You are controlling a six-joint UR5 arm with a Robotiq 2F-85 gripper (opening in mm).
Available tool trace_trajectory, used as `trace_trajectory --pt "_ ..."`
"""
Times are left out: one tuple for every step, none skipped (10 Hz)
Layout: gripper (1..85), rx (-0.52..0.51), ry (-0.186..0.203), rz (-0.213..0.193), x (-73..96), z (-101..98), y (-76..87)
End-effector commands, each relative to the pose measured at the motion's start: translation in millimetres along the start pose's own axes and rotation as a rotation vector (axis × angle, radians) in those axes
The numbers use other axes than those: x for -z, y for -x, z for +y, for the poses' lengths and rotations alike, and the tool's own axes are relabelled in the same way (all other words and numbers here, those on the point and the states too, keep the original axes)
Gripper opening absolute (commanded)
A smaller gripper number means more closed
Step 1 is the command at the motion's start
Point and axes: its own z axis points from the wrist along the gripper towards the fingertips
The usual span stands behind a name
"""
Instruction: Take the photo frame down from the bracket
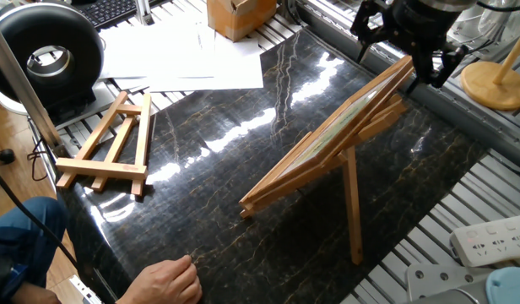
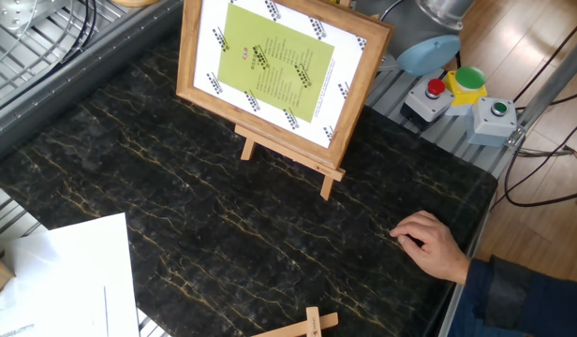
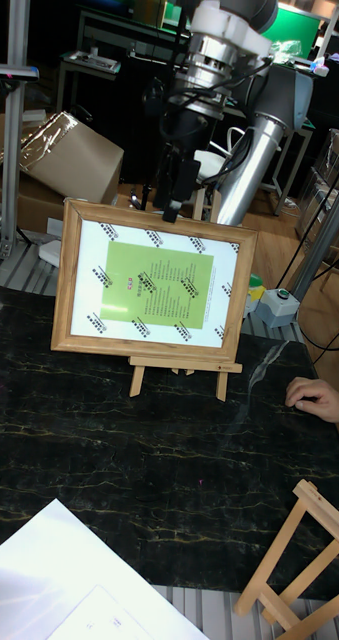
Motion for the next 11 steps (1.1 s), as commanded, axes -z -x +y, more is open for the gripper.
trace_trajectory --pt "76.3 0.003 -0.012 -0.018 -4.4 -0.7 4.5" --pt "76.3 0.003 -0.016 -0.018 -6.1 -1.9 4.2" --pt "76.3 0.003 -0.021 -0.018 -8.5 -3.3 4.3" --pt "76.3 0.002 -0.024 -0.019 -11.8 -4.2 4.4" --pt "75.7 -0.001 -0.029 -0.017 -15.7 -5.4 3.6" --pt "75.3 -0.007 -0.031 -0.023 -19.9 -6.2 5.0" --pt "74.3 -0.01 -0.034 -0.024 -21.8 -7.3 5.2" --pt "72.7 -0.01 -0.041 -0.024 -22.9 -9.3 5.4" --pt "71.3 -0.006 -0.05 -0.022 -23.7 -12.8 5.1" --pt "69.0 -0.007 -0.048 -0.023 -23.8 -15.3 5.5" --pt "68.0 -0.004 -0.048 -0.023 -24.1 -18.2 6.0"
